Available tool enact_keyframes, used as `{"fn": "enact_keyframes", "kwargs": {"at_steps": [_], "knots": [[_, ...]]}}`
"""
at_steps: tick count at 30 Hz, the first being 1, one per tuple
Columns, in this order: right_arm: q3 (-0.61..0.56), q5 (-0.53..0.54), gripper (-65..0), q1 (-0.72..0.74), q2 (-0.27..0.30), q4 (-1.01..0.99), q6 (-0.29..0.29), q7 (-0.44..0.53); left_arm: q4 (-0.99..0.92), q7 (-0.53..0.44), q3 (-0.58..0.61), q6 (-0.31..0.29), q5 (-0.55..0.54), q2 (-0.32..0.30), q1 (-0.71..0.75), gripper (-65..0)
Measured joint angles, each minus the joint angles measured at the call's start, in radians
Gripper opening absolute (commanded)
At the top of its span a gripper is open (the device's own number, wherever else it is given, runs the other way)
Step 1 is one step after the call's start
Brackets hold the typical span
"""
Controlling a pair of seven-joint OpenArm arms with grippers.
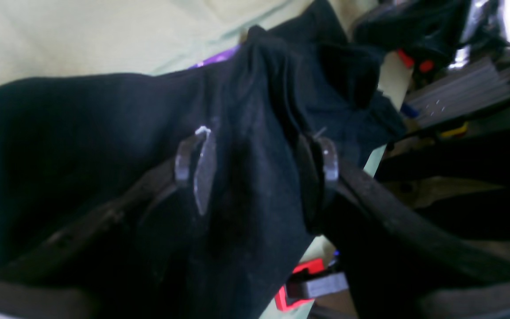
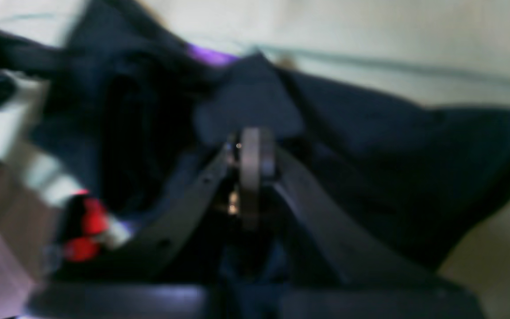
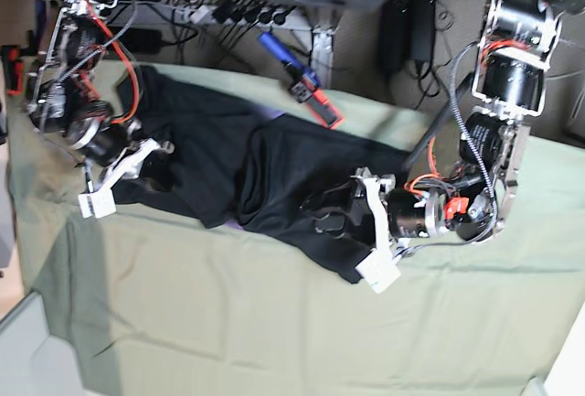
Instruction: Fold the T-shirt properly
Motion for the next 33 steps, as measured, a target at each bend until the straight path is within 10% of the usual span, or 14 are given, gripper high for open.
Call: {"fn": "enact_keyframes", "kwargs": {"at_steps": [19, 33], "knots": [[0.025, 0.080, -65.0, -0.001, 0.001, 0.095, 0.003, 0.000, 0.000, -0.054, 0.000, 0.000, 0.114, -0.018, 0.000, -31.9], [0.410, 0.083, -65.0, -0.001, 0.006, -0.070, 0.003, -0.066, 0.000, -0.061, -0.001, 0.000, 0.079, -0.134, 0.000, -31.9]]}}
